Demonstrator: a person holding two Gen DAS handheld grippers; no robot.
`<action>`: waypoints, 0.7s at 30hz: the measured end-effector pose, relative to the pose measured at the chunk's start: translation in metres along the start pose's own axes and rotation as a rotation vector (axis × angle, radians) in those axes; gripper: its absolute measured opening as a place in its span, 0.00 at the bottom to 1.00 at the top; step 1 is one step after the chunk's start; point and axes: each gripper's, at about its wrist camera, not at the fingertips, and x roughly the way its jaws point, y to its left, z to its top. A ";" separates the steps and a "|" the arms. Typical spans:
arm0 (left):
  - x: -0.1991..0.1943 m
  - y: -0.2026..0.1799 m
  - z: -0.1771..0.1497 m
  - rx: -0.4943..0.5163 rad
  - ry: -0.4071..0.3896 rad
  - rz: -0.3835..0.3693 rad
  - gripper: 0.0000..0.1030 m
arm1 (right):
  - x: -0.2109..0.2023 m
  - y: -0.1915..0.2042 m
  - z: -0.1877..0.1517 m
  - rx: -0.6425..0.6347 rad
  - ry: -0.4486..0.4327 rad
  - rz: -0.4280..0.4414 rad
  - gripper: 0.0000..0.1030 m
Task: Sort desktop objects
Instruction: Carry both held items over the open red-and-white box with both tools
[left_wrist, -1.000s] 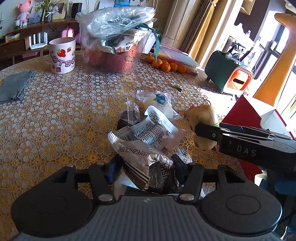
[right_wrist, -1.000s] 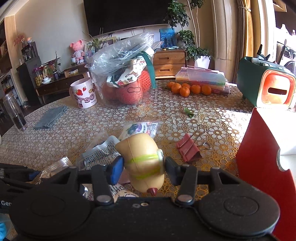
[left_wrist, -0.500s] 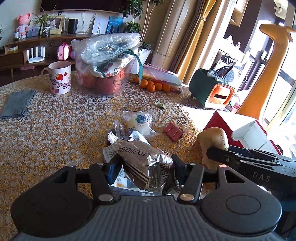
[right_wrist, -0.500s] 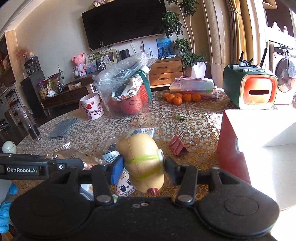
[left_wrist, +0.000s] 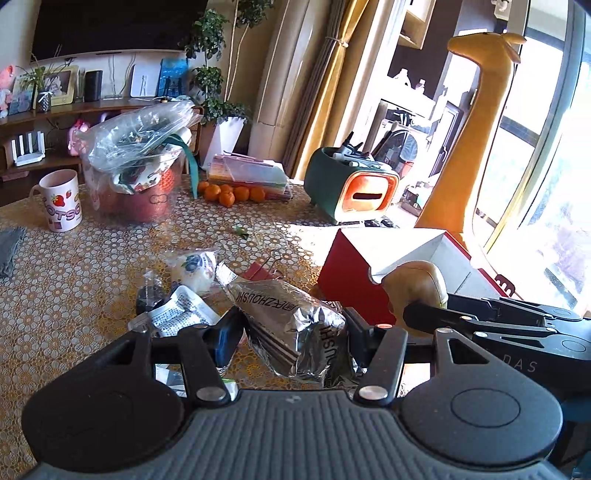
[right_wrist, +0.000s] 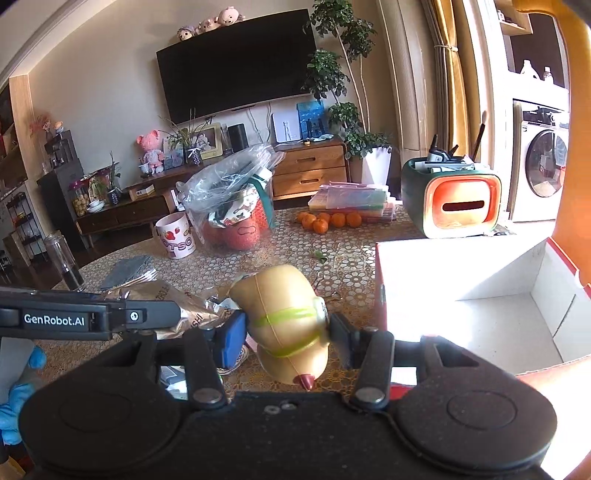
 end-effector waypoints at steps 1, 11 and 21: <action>0.001 -0.007 0.002 0.011 -0.001 -0.007 0.56 | -0.004 -0.005 0.000 0.003 -0.005 -0.006 0.47; 0.031 -0.077 0.017 0.115 0.008 -0.093 0.56 | -0.030 -0.056 -0.001 0.035 -0.041 -0.087 0.47; 0.078 -0.133 0.027 0.210 0.047 -0.145 0.56 | -0.040 -0.117 0.001 0.064 -0.051 -0.191 0.47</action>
